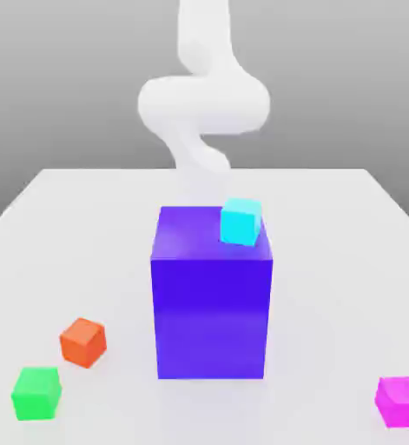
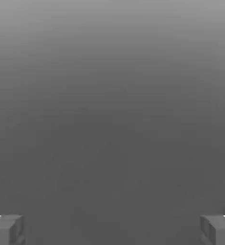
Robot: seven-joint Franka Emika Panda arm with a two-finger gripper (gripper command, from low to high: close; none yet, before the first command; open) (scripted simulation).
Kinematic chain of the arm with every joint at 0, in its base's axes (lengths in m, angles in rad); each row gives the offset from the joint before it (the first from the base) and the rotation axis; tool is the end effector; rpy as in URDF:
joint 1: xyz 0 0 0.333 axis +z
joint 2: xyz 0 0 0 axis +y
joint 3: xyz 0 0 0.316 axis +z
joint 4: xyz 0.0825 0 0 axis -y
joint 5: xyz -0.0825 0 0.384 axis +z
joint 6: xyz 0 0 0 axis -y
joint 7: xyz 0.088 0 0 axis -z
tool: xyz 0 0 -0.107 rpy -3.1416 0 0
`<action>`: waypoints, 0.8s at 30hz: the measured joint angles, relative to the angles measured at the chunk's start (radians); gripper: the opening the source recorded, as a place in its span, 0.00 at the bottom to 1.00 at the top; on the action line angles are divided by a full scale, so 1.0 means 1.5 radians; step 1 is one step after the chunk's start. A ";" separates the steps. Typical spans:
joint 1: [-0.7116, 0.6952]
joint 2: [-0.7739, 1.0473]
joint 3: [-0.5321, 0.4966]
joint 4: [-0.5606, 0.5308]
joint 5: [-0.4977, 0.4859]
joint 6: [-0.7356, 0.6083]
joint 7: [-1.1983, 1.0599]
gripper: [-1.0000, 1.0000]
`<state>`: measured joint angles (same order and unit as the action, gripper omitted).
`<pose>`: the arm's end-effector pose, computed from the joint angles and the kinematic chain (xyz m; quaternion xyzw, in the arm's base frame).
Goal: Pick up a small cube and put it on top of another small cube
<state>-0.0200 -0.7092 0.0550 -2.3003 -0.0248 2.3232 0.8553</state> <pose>0.3793 0.0202 0.6800 -0.8580 0.3677 -0.3356 0.1262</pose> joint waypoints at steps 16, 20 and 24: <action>-0.029 0.391 0.196 -0.001 -0.160 0.098 0.275 0.50; 0.002 0.487 0.214 -0.001 -0.198 0.122 0.343 0.50; 0.030 0.579 0.221 -0.003 -0.218 0.150 0.397 0.50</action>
<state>0.0246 0.1593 0.3859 -2.3042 -0.3516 2.5489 1.4507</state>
